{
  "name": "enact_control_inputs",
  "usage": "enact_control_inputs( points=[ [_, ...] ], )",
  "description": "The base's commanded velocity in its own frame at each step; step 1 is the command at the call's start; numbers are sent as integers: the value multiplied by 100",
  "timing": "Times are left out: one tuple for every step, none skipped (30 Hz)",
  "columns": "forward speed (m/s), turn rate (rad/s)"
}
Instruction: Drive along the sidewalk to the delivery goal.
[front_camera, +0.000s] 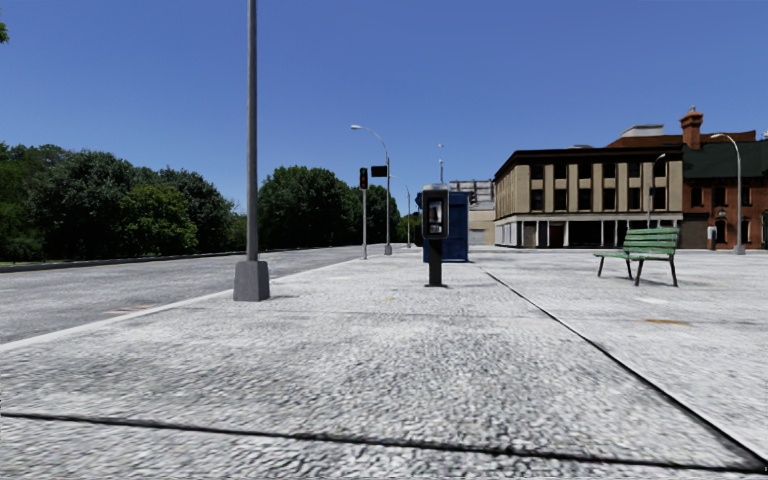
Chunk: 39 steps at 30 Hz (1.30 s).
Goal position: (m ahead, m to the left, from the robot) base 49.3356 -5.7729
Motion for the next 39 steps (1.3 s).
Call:
enact_control_inputs(
  points=[
    [200, 0],
    [200, 0],
    [200, 0],
    [200, 0],
    [200, 0],
    [200, 0],
    [200, 0],
    [200, 0],
    [200, 0],
    [200, 0],
    [200, 0],
    [200, 0],
    [200, 0],
    [200, 0],
    [200, 0],
    [200, 0],
    [200, 0],
    [200, 0],
    [200, 0],
    [200, 0],
    [200, 0],
    [200, 0],
    [200, 0],
    [200, 0],
    [200, 0],
    [200, 0],
    [200, 0],
    [200, 0],
    [200, 0],
    [200, 0],
    [200, 0],
    [200, 0],
    [200, 0],
    [200, 0],
    [200, 0],
    [200, 0],
    [200, 0],
    [200, 0],
    [200, 0]
  ],
)
